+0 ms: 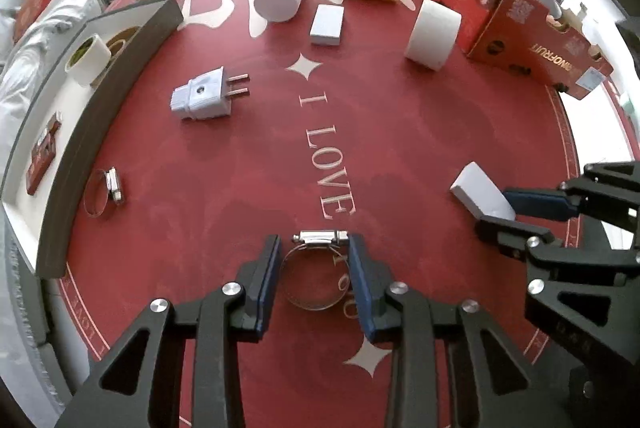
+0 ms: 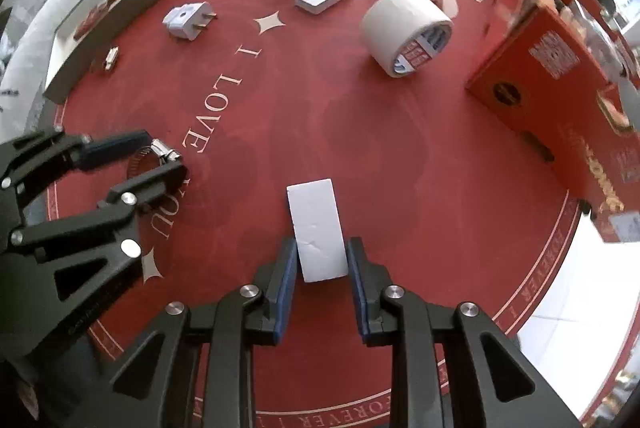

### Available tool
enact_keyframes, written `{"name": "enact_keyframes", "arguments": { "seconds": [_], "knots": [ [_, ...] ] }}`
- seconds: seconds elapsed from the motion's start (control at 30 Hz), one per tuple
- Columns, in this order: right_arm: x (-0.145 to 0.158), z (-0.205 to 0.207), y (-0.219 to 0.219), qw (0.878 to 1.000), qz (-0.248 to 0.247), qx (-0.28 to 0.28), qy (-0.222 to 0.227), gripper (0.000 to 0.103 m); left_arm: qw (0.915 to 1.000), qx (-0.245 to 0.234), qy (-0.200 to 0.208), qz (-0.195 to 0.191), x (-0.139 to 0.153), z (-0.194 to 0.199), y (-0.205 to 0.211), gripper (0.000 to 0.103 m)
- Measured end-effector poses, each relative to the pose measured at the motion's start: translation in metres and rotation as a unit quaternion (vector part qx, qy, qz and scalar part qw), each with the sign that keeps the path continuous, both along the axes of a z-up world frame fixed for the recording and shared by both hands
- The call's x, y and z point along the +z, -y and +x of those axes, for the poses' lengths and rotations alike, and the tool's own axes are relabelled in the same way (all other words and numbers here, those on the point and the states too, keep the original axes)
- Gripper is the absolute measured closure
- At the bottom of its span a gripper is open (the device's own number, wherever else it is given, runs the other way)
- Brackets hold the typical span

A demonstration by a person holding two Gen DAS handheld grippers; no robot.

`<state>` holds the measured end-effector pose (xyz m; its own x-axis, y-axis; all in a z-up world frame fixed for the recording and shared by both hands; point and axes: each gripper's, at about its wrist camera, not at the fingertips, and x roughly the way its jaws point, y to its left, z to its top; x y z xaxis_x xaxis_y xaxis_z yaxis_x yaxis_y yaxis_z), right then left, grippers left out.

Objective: Organize rigid objects
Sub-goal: 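Grasp the white block with the right tool while the left tool grasps the hose clamp, then carry the white block and hose clamp over the grey tray with both tools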

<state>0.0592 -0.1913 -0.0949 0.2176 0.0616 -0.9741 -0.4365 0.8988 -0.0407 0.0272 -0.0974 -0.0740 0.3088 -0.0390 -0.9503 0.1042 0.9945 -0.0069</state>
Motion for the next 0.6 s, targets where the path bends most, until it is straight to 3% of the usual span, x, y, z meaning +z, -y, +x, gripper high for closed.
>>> {"name": "enact_keyframes", "arguments": {
  "seconds": [0.23, 0.6],
  "knots": [
    [0.01, -0.003, 0.019, 0.998, 0.03, -0.055, -0.008, 0.076, 0.9997, 0.019, -0.011, -0.011, 0.003, -0.007, -0.021, 0.067],
    [0.039, 0.004, 0.033, 0.994, 0.068, -0.083, -0.014, 0.076, 0.9975, 0.065, 0.007, -0.025, 0.021, -0.014, -0.047, 0.067]
  ]
}}
